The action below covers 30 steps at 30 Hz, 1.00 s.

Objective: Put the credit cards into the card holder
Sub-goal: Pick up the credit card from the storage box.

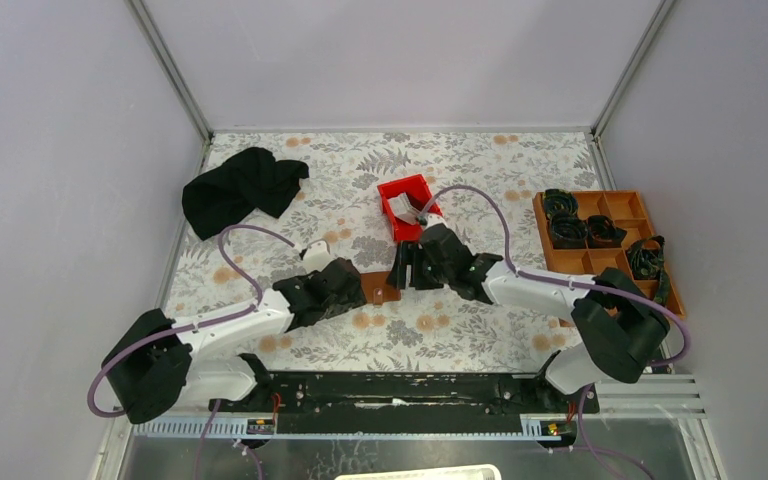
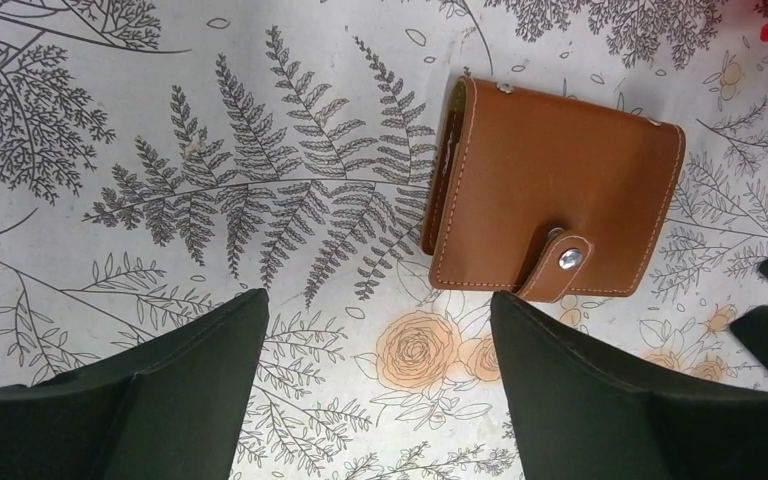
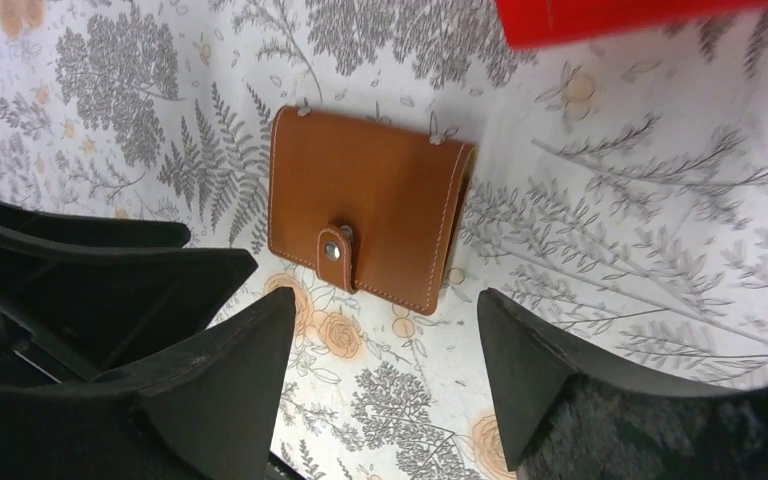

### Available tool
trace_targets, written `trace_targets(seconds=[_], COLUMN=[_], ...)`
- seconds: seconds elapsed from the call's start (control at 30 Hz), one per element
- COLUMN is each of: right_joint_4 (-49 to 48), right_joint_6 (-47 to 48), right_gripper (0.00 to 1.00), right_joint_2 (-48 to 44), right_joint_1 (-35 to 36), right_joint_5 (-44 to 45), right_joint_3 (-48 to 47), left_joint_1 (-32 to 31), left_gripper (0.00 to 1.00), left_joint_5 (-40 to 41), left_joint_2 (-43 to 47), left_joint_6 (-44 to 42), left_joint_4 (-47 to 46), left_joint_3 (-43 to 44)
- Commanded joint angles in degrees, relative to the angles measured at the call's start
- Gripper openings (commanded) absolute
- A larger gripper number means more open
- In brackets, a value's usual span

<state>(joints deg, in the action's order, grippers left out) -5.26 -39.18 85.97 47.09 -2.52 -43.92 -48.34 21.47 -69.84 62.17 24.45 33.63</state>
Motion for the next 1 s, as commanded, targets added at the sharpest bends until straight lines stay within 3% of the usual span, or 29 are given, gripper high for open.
trace_targets(seconds=[0.0,0.23,0.47,0.97], right_joint_4=[4.15,14.14,14.06,14.4], right_joint_6=[5.4,12.16,15.41,18.22], right_gripper=[0.74,0.74,0.73,0.71], right_joint_2=[-3.45,-0.05,6.42,24.0], right_joint_1=[-1.17,-5.06,-11.52,-15.62], right_joint_5=[4.72,10.58,10.27,7.09], right_joint_3=[-8.8,-22.46,-28.55,-43.59], left_joint_1=[-0.27,-0.18,-0.09,4.9], left_gripper=[0.88,0.87,0.88,0.88], left_joint_5=[2.77,2.83,3.89,3.24], left_joint_2=[0.01,-3.89,-7.87,-9.98], left_joint_6=[0.1,0.49,-1.01,-7.64], left_joint_4=[-2.03,-2.93,-4.49,-4.39], left_joint_3=[-0.74,-0.64,2.23,6.62])
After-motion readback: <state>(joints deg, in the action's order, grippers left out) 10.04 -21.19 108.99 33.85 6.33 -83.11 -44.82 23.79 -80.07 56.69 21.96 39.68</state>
